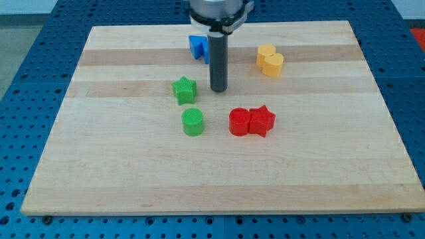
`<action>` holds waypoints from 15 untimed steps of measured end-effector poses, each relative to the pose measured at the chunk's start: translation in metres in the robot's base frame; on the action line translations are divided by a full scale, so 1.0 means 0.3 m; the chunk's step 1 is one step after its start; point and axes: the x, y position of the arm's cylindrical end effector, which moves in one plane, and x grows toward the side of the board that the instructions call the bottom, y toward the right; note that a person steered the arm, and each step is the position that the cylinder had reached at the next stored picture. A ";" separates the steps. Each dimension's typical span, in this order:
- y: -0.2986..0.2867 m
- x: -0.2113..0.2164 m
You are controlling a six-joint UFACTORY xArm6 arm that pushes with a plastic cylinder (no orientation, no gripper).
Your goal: Push the green star towards the top of the green circle
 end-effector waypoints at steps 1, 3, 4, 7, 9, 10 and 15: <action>-0.074 -0.095; -0.417 -0.102; -0.428 -0.083; -0.290 -0.019; -0.277 -0.035; -0.274 0.043; -0.231 -0.005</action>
